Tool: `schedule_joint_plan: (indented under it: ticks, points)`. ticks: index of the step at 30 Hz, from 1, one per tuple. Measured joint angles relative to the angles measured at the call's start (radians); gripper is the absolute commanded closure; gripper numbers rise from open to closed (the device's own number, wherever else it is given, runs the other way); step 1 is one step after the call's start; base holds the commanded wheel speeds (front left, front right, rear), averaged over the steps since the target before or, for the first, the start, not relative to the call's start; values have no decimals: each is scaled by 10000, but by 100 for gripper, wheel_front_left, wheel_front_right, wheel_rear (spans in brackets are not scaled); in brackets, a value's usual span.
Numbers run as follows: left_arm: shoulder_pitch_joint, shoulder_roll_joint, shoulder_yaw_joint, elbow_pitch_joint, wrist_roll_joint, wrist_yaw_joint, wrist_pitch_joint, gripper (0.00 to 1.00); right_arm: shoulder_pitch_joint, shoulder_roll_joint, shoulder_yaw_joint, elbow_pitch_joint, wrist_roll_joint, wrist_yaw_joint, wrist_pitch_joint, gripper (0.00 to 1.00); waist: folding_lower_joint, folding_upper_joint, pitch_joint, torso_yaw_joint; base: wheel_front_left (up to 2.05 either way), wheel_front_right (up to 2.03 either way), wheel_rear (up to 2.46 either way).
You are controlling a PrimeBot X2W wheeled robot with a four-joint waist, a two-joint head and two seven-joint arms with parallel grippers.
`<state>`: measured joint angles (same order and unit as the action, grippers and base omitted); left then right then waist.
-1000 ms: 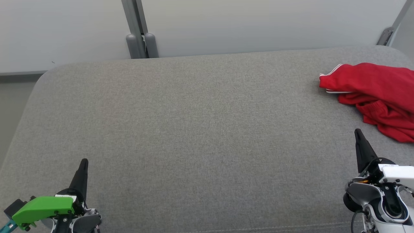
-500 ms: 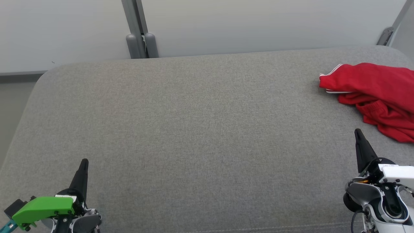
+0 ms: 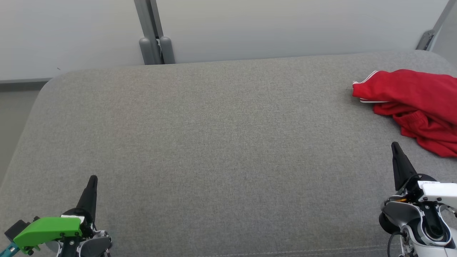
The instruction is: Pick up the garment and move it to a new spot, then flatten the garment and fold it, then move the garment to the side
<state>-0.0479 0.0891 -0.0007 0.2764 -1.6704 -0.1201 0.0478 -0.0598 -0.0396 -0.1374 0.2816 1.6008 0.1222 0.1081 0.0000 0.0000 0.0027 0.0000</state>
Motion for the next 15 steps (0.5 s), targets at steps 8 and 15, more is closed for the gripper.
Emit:
schedule_joint_plan:
  ticks: [8, 15]
  points:
    - [-3, -2, 8, 4, 0, -2, 13, 100, 0, 0, 0, -2, 2, 0, 0, 100, 0, 0, 0, 0, 0, 0, 0]
    - [-28, -4, 12, 8, 2, -2, 13, 100, 0, 0, 0, -2, 4, 0, 0, 100, 0, 0, 0, 0, 0, 0, 0]
